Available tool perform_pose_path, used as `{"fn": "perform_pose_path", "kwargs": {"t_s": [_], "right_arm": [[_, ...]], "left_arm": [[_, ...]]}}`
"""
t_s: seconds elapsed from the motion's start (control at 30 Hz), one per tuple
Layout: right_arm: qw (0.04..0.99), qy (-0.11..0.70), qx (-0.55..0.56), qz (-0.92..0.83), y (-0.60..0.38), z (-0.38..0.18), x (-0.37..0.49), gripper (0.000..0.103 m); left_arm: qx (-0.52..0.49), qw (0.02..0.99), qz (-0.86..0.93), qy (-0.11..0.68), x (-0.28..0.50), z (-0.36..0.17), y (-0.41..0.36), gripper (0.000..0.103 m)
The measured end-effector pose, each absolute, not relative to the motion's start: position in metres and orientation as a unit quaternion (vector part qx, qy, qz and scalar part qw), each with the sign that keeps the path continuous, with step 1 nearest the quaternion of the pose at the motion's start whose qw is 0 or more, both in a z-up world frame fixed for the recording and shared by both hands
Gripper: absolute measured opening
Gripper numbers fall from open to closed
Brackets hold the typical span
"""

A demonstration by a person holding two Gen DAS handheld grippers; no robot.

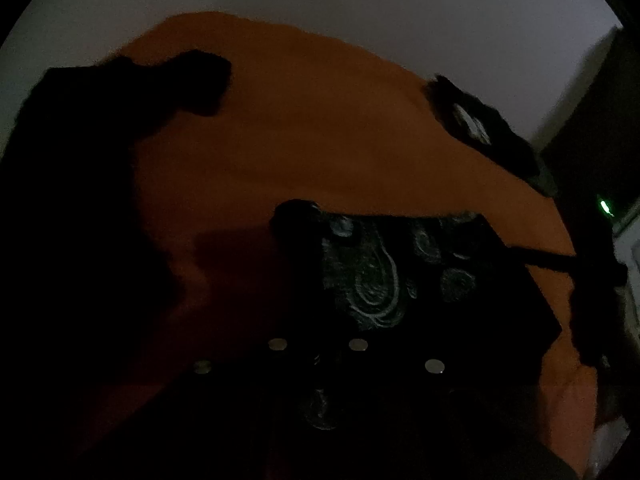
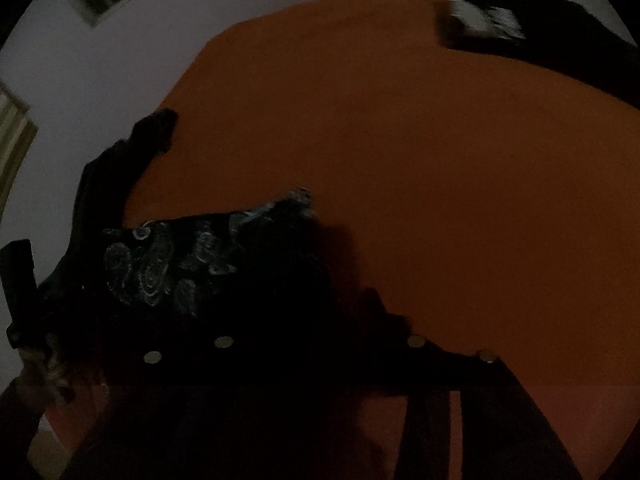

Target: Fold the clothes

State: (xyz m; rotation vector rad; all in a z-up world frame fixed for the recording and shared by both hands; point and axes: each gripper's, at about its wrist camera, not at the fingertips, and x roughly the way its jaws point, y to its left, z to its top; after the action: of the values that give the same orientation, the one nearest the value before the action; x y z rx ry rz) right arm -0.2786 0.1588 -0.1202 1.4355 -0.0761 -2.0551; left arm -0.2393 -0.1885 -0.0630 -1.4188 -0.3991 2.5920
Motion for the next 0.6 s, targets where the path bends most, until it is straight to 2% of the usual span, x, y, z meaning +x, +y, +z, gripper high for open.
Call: {"fn": "perform_pose_path", "kwargs": {"t_s": [0.03, 0.1, 0.13, 0.17, 0.2, 0.4, 0.6], "right_arm": [[0.322, -0.034, 0.546, -0.773, 0.152, -0.122, -0.284, 0.066], [0.324, -0.048, 0.554, -0.765, 0.138, -0.131, -0.295, 0.066], [0.316, -0.044, 0.553, -0.77, 0.132, -0.133, -0.298, 0.045], [0.302, -0.03, 0.547, -0.78, 0.126, -0.133, -0.298, 0.016], [0.282, -0.006, 0.536, -0.796, 0.122, -0.13, -0.296, 0.004], [0.202, 0.036, 0.42, -0.884, 0.148, -0.079, -0.215, 0.006], [0.184, 0.049, 0.383, -0.904, 0.173, -0.065, -0.164, 0.006]], "left_arm": [[-0.484, 0.08, 0.861, -0.133, -0.241, -0.068, -0.189, 0.016], [-0.497, 0.077, 0.854, -0.13, -0.246, -0.076, -0.188, 0.019], [-0.49, 0.067, 0.86, -0.123, -0.253, -0.078, -0.182, 0.018], [-0.48, 0.059, 0.867, -0.117, -0.255, -0.078, -0.177, 0.011], [-0.463, 0.056, 0.877, -0.114, -0.25, -0.073, -0.174, 0.001], [-0.363, 0.103, 0.921, -0.095, -0.2, -0.017, -0.123, 0.001], [-0.367, 0.17, 0.912, -0.06, -0.175, -0.008, -0.048, 0.001]]}}
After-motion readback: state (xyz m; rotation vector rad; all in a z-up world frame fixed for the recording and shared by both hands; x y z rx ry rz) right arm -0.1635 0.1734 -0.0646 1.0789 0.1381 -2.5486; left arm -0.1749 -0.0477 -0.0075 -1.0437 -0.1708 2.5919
